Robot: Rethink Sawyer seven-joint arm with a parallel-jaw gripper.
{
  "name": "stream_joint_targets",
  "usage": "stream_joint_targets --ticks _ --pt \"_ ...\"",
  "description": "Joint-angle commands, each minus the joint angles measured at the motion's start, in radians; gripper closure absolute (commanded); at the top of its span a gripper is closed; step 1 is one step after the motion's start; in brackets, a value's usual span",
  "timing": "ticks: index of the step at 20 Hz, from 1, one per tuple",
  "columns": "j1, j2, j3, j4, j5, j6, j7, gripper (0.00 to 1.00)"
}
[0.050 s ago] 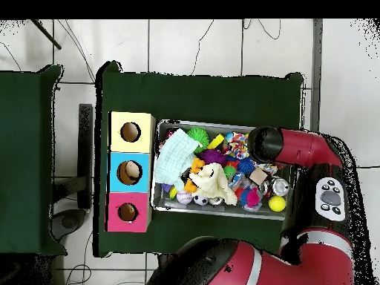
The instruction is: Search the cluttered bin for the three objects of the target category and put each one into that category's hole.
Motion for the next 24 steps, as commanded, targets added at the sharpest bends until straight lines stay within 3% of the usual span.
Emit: stream_joint_targets --ticks 1,5,10,22,23,24 --pt "-0.017 0.05 0.041 0.059 0.032 -0.052 0.14 0.0" --pt "-0.032 0.049 0.065 0.096 0.04 -0.134 0.154 0.0" --pt "-0.056 0.079 0.099 0.072 0.05 -0.15 0.101 0.0" --pt "-0.055 0.08 0.086 0.064 0.036 -0.18 0.068 0.0" --pt "-0.052 0.081 0.082 0.062 0.033 -0.172 0.065 1.0" --pt "-0.046 0.084 0.075 0.056 0.034 -0.155 0.068 1.0"
